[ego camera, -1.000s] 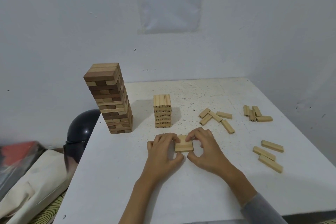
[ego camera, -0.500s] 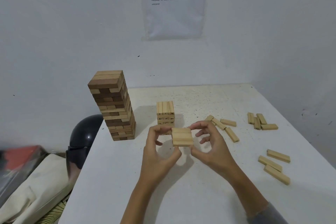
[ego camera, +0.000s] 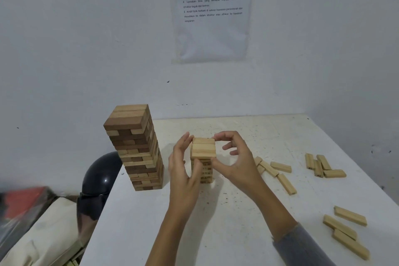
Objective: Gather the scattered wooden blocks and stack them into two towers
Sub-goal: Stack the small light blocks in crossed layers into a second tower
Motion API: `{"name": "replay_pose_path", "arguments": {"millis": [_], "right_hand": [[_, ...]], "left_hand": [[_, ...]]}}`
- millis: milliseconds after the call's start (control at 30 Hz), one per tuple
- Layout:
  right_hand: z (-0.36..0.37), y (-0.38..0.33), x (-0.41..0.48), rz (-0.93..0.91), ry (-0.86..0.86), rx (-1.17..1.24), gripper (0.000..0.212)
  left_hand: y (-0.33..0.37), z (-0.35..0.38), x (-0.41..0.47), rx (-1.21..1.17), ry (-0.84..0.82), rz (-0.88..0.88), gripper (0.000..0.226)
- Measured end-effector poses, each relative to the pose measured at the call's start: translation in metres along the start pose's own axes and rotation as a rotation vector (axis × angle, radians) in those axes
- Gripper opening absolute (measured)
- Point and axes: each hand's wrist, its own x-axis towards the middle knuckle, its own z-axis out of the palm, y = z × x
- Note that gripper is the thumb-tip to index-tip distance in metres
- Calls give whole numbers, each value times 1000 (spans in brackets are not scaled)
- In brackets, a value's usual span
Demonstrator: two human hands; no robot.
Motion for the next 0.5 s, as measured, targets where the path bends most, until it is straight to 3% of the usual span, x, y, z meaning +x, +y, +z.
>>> {"name": "replay_pose_path", "arguments": {"millis": [500], "right_hand": [[13,16,12,66,-9,-48,47]], "left_hand": [[-17,-2,14,66,-41,-80,55]]}}
